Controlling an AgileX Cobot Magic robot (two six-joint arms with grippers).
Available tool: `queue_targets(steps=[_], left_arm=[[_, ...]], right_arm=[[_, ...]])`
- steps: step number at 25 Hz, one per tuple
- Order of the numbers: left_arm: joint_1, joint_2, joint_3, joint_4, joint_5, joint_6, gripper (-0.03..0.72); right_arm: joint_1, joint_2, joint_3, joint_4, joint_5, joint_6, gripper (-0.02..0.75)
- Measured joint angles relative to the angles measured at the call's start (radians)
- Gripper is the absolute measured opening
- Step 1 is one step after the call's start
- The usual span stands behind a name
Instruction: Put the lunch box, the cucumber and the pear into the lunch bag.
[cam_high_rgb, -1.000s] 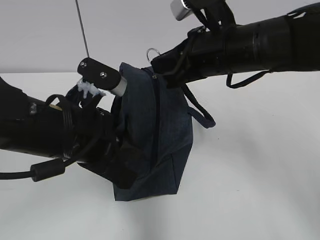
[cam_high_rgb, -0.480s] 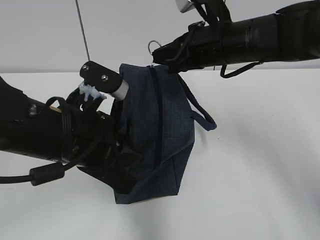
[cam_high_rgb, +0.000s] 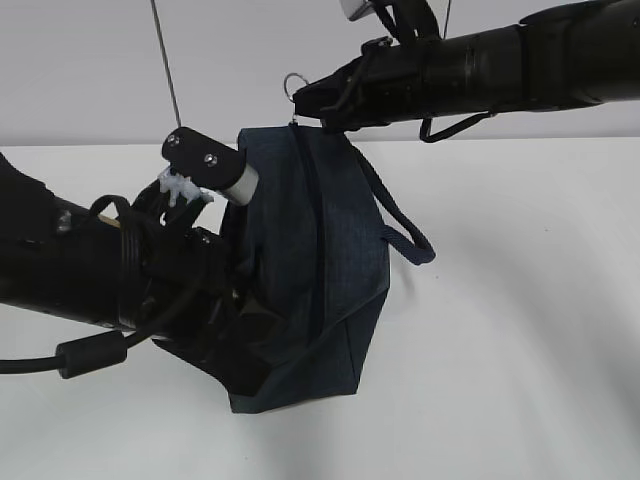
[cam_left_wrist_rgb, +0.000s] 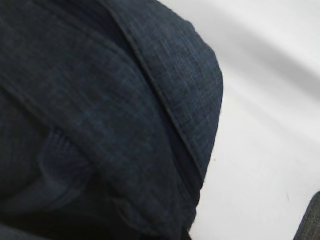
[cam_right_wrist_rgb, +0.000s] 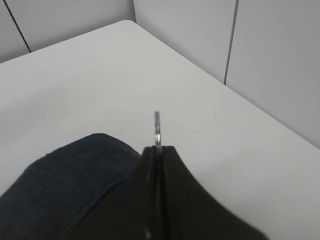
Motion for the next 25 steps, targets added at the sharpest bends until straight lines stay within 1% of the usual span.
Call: queue_targets(steps=[8, 19, 22, 24, 25], left_arm=[[0.003, -0.011, -0.001, 0.003, 0.008, -0.001, 0.003], [0.003, -0.032, 0.0, 0.01, 0.01, -0.019, 0.011], [0.003, -0.033, 0.0, 0.009, 0.011, -0.035, 0.053], [0.003, -0.037, 0.0, 0.009, 0.018, -0.046, 0.111], [0.002, -0.037, 0.0, 0.009, 0.025, -0.05, 0.153]], right_arm=[[-0.018, 0.082, -0.088, -0.014, 0.006, 0.0, 0.0], [-0.03, 0.108, -0.095, -0.01, 0.011, 0.003, 0.0], [-0.032, 0.108, -0.097, -0.007, 0.027, 0.004, 0.0], [-0.032, 0.108, -0.097, -0.006, 0.028, 0.004, 0.0], [-0.032, 0.108, -0.097, -0.006, 0.03, 0.006, 0.0]])
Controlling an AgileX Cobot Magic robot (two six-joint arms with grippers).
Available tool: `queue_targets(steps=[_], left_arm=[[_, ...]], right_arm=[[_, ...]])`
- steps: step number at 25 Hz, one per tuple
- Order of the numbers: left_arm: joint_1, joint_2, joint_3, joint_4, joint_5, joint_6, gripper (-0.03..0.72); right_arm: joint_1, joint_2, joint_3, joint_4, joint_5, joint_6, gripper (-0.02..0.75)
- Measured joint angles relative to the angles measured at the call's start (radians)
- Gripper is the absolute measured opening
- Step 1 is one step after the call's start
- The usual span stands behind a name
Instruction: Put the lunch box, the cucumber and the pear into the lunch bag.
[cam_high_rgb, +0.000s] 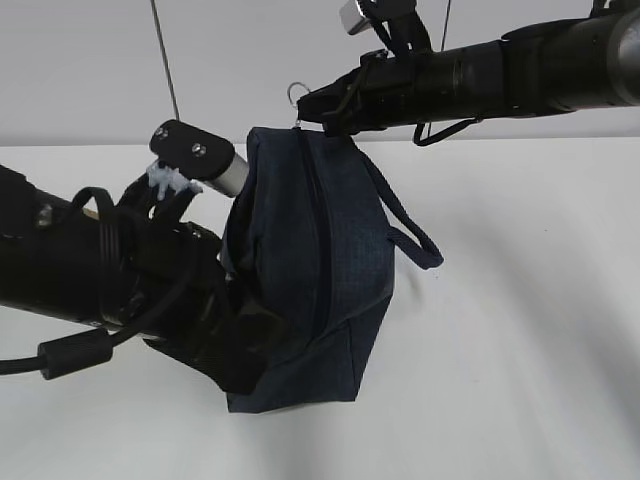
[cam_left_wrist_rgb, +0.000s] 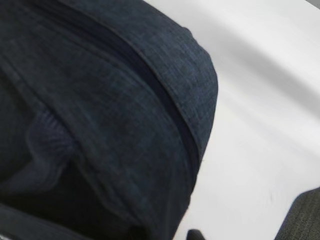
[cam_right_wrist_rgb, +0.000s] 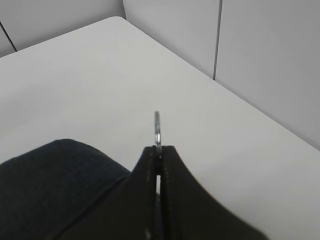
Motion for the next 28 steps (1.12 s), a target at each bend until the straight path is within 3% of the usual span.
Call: queue_targets(steps=[5, 8, 13, 19, 28], left_arm=[[-0.001, 0.0, 0.001, -0.003, 0.017, -0.025, 0.412], [-0.001, -0.016, 0.001, -0.003, 0.019, -0.037, 0.47], [-0.001, -0.109, 0.001, -0.023, -0.016, -0.046, 0.485], [0.008, -0.163, -0.013, -0.091, -0.193, -0.049, 0.486], [0.156, -0.006, -0.202, -0.219, -0.2, -0.049, 0.423]], right_arm=[[0.0, 0.0, -0.005, 0.0, 0.0, 0.0, 0.0], [-0.002, 0.0, -0.005, 0.0, 0.0, 0.0, 0.0], [-0.002, 0.0, -0.005, -0.008, -0.027, 0.0, 0.0], [-0.002, 0.0, -0.005, -0.009, -0.037, 0.0, 0.0], [-0.002, 0.0, -0.005, -0.009, -0.038, 0.0, 0.0]])
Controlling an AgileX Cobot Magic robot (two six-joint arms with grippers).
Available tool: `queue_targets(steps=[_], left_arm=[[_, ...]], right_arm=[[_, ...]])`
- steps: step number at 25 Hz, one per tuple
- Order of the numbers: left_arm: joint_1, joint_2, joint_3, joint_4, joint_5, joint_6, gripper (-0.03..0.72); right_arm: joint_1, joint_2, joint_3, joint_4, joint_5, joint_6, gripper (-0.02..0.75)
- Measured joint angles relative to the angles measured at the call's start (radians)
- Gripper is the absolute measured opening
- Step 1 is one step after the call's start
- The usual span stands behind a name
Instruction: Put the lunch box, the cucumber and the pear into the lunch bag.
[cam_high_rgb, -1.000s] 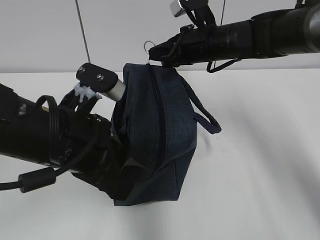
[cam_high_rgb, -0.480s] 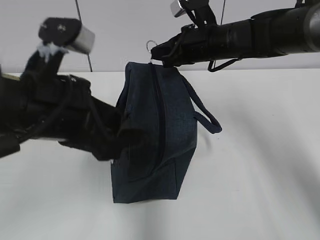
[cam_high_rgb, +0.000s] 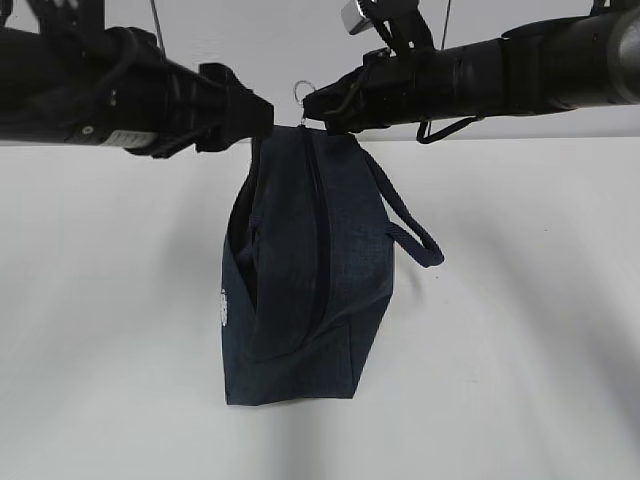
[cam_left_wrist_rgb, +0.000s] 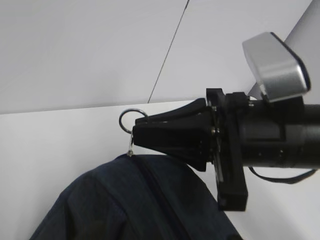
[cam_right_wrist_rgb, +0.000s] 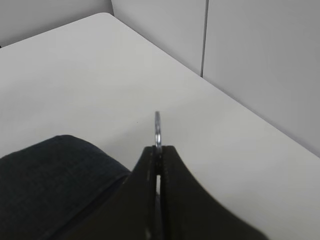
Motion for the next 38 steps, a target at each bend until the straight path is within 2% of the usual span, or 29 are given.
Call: queue_targets(steps=[6, 11, 22, 28, 32, 35, 38], left_arm=[[0.012, 0.157, -0.137, -0.004, 0.035, 0.0, 0.417], [0.021, 0.239, -0.203, -0.004, 0.07, -0.007, 0.416], [0.129, 0.249, -0.221, -0.001, 0.16, -0.046, 0.407], [0.131, 0.308, -0.275, 0.017, 0.24, -0.061, 0.405], [0.131, 0.333, -0.3, 0.107, 0.263, -0.139, 0.404], [0.131, 0.333, -0.307, 0.135, 0.268, -0.168, 0.375], [0.131, 0.334, -0.307, 0.14, 0.27, -0.174, 0.283]], right_arm=[[0.0, 0.0, 0.0, 0.0, 0.0, 0.0, 0.0], [0.0, 0.0, -0.001, 0.0, -0.004, 0.0, 0.0], [0.0, 0.0, -0.001, 0.0, -0.004, 0.0, 0.0], [0.0, 0.0, -0.001, 0.0, -0.004, 0.0, 0.0], [0.0, 0.0, -0.001, 0.0, -0.004, 0.0, 0.0], [0.0, 0.0, -0.001, 0.0, -0.004, 0.0, 0.0], [0.0, 0.0, -0.001, 0.0, -0.004, 0.0, 0.0]])
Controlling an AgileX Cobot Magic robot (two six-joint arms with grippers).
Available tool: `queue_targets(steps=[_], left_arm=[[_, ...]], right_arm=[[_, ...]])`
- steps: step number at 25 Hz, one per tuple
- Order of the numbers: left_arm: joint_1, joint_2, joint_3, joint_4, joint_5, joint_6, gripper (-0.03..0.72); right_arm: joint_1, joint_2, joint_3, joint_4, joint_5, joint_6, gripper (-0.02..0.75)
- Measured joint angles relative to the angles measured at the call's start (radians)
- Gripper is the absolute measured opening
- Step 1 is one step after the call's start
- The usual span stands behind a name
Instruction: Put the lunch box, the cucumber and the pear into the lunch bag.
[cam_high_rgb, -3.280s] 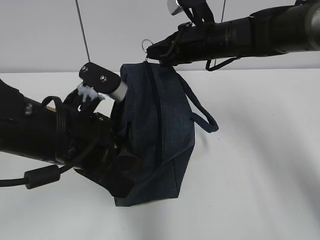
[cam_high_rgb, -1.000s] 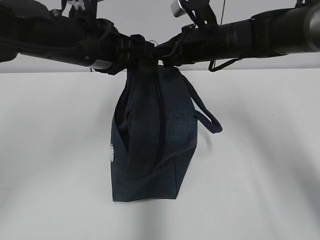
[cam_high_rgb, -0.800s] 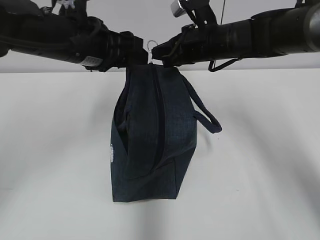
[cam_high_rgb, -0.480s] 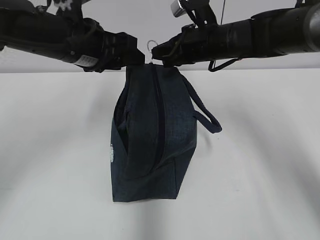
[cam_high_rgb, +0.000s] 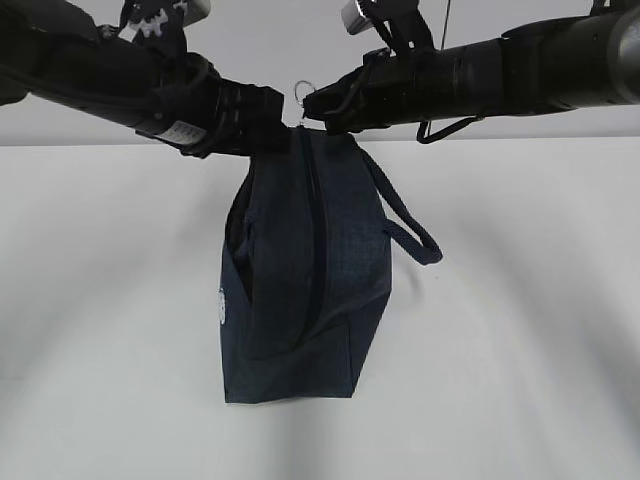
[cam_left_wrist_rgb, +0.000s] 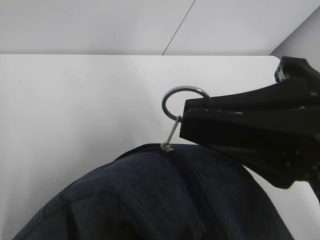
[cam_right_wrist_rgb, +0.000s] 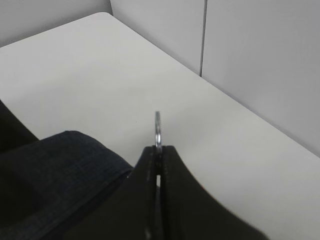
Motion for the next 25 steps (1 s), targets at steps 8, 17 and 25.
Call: queue_targets(steps=[8, 17, 25], left_arm=[[0.0, 0.009, 0.0, 0.064, -0.004, -0.005, 0.05], [0.0, 0.009, -0.009, 0.144, 0.03, -0.006, 0.032], [0.0, 0.009, -0.011, 0.15, 0.05, -0.006, 0.031]], right_arm=[[0.0, 0.0, 0.0, -0.003, 0.0, 0.0, 0.0], [-0.013, 0.0, 0.0, -0.052, 0.042, 0.002, 0.0], [-0.034, 0.002, 0.0, -0.059, 0.092, 0.002, 0.0]])
